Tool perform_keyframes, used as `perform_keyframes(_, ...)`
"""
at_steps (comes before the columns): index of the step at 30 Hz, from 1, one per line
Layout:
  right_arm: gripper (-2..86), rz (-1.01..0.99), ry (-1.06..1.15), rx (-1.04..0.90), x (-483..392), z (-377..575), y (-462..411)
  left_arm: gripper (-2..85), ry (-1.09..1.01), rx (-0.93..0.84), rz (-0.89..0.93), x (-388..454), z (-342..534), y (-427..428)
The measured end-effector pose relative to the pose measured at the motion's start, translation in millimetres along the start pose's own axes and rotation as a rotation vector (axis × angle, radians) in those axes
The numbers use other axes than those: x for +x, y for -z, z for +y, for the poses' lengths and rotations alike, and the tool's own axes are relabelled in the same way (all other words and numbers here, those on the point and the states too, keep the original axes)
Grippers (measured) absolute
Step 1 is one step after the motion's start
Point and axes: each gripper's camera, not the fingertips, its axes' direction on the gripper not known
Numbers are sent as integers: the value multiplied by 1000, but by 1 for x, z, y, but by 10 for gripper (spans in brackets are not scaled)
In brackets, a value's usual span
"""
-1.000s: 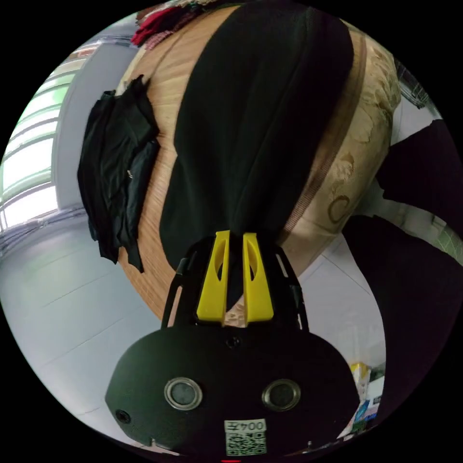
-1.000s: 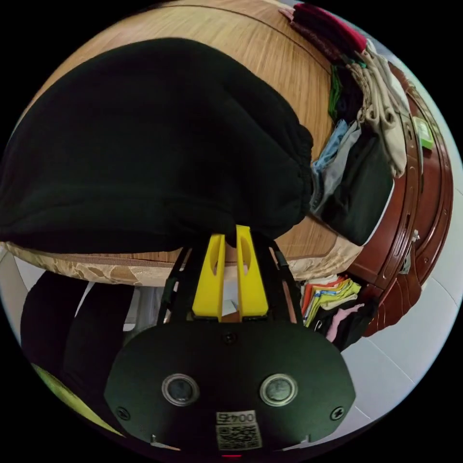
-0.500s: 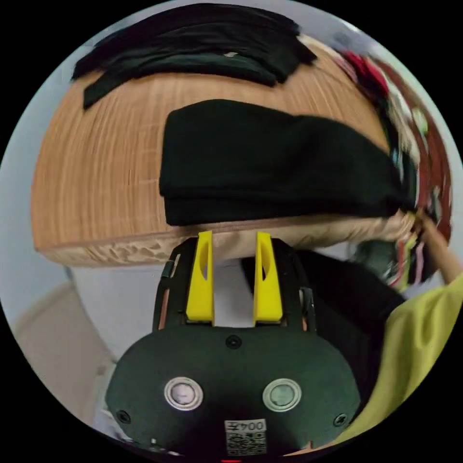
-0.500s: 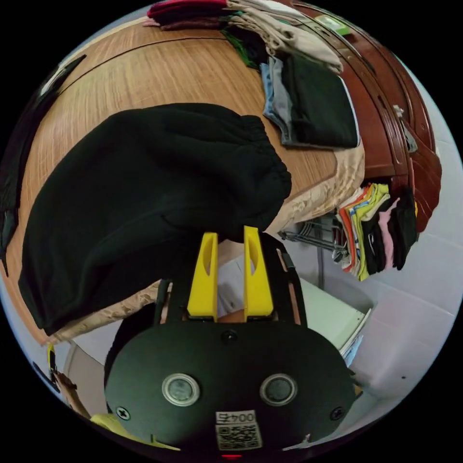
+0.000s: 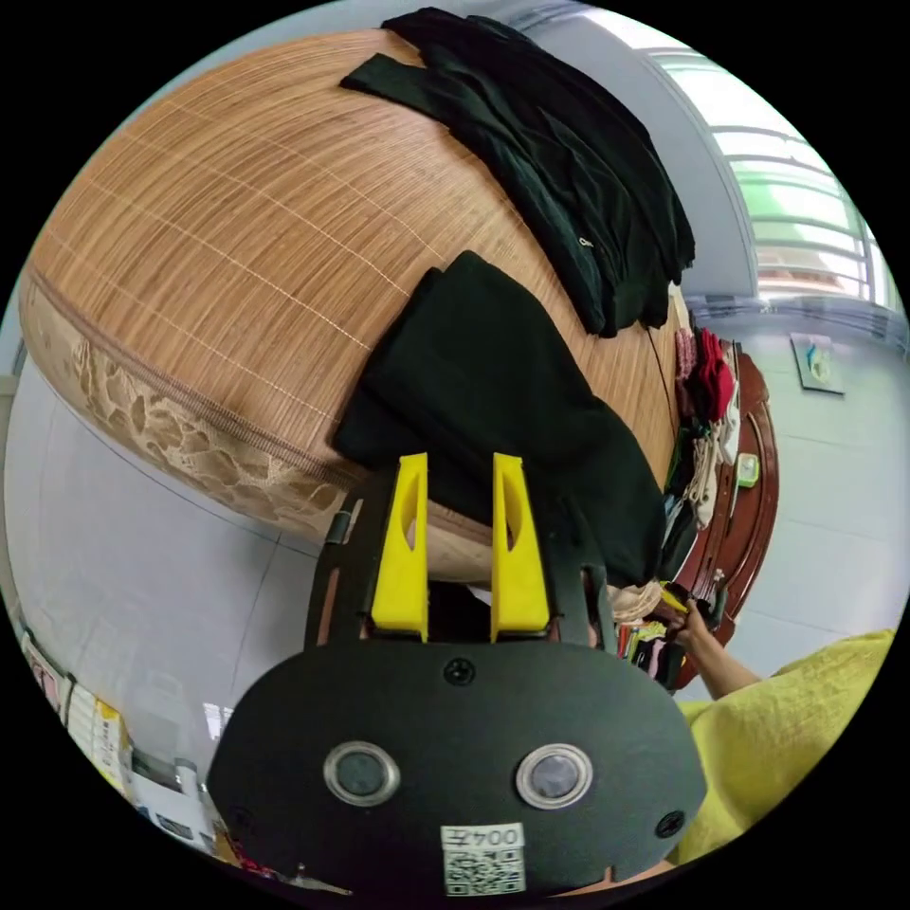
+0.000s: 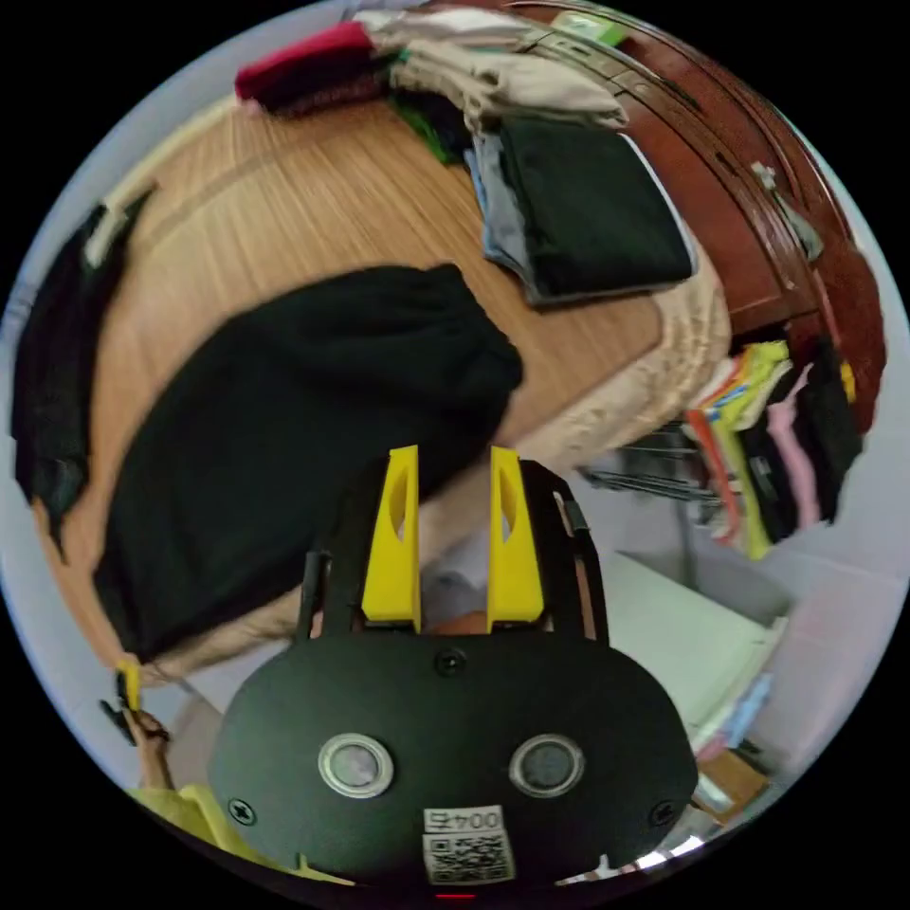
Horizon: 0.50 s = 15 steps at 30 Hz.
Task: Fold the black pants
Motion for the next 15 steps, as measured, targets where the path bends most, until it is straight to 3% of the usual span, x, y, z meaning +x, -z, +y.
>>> perform_keyframes(5, 125, -317, -196, -36, 12, 7, -48, 111, 134, 111, 93, -32, -14, -31)
perform_keyframes(11, 121, -220, -200, -72, 22, -23, -85, 82, 236, 188, 139, -64, -39, -63)
perform_keyframes(15, 113, -279, -139, -17, 29, -67, -79, 75, 156, 180, 158, -58, -74, -79)
